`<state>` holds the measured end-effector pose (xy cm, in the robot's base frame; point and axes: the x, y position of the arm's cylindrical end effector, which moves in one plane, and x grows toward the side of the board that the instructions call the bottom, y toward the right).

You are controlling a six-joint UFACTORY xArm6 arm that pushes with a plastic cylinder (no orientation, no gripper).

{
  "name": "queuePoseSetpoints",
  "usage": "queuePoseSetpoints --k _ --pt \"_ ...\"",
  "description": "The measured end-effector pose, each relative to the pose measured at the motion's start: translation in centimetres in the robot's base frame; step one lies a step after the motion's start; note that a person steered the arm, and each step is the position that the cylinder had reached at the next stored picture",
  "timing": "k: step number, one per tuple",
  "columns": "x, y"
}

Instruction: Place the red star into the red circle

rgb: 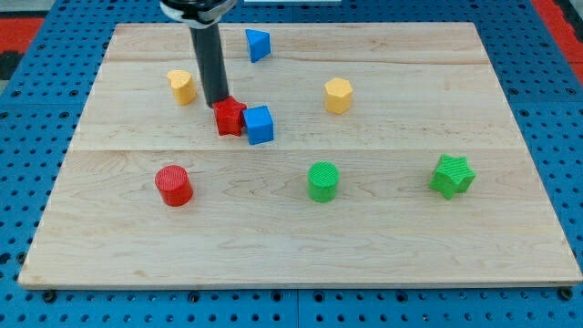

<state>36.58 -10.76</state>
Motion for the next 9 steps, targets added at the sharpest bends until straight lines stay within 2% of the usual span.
queuePoseSetpoints --k 1,2,3,4,5,6,7,8,9 --pt "-1.9 2.0" --pt "-0.5 5.1" --pt "2.8 4.1" --pt "3.5 -0.2" --pt "1.9 -0.7" --pt "3.7 -4.4" --pt "7.9 -4.1" --pt "6.3 -3.4" --pt "5.7 -5.1"
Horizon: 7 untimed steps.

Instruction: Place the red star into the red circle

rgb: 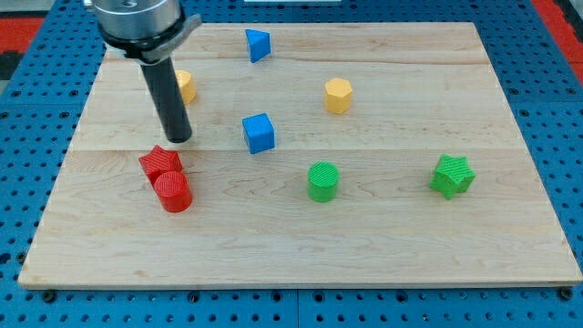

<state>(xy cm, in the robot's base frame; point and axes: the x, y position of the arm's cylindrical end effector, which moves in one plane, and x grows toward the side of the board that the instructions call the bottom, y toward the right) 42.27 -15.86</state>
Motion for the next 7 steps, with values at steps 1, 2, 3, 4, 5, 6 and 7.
queuePoseSetpoints --k 1,2,3,4,5,6,7 --pt "0.8 -1.1" --pt "3.2 -0.5" --pt "4.5 0.6" --pt "5.1 4.9" --pt "3.3 7.5" --pt "4.8 5.2" --pt "4.3 8.4"
